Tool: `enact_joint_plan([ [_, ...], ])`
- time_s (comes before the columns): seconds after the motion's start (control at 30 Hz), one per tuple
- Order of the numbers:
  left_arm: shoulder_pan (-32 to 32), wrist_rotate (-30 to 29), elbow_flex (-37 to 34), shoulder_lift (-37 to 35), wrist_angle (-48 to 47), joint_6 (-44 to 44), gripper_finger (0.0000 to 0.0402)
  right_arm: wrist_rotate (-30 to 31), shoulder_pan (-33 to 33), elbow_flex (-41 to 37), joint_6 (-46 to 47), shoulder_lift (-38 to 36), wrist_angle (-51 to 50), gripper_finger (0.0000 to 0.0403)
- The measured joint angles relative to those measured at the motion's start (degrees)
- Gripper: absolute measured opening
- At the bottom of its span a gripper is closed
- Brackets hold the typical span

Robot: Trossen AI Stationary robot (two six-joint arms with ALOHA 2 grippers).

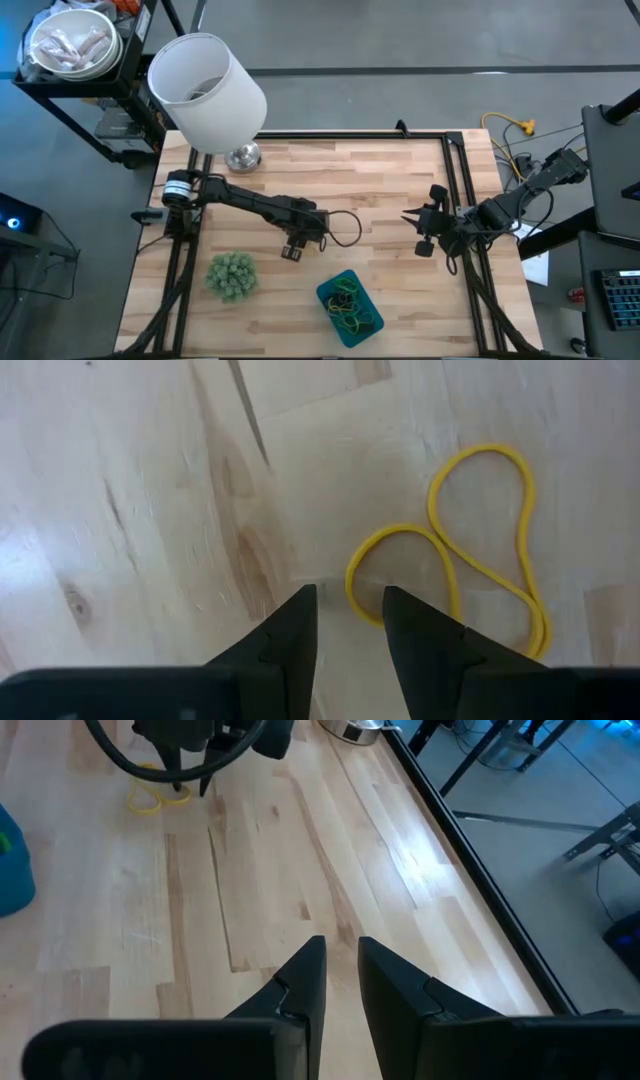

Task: Pick and place rubber bands into bin
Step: Put the yellow rubber band into the blue bin

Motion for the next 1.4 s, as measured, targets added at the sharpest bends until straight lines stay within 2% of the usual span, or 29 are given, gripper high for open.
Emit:
enact_joint_plan([
  [0.37,1.0,1.8,-0.8,0.2,0.9,-4.1,0.0104,0.0,0.0,0.0,0.0,0.0,0.2,0.0057],
  [0.47,1.8,4.5,-0.7,1.4,0.9,-5.3,0.0104,0.0,0.0,0.0,0.0,0.0,0.3,0.0057],
  [0.6,1.8,4.1,-0.7,4.9,0.9,-4.9,0.0102,0.0,0.0,0.0,0.0,0.0,1.0,0.0057],
  [0.7,1.8,3.5,-0.7,7.2,0.7,-4.8,0.0086,0.0,0.0,0.0,0.0,0.0,1.0,0.0057],
  [0.8,1.8,3.6,-0.6,7.8,0.7,-4.8,0.0053,0.0,0.0,0.0,0.0,0.0,1.0,0.0057],
  [0.93,1.7,3.5,-0.8,6.5,1.2,-4.9,0.0007,0.0,0.0,0.0,0.0,0.0,1.0,0.0057],
  [1.23,1.6,2.2,-0.8,0.1,1.4,-5.0,0.0000,0.0,0.0,-0.1,0.0,0.0,1.1,0.0057],
  [1.4,1.1,-0.8,-1.0,-4.2,2.2,-5.0,0.0000,0.0,0.0,-0.1,0.0,0.0,1.1,0.0057],
])
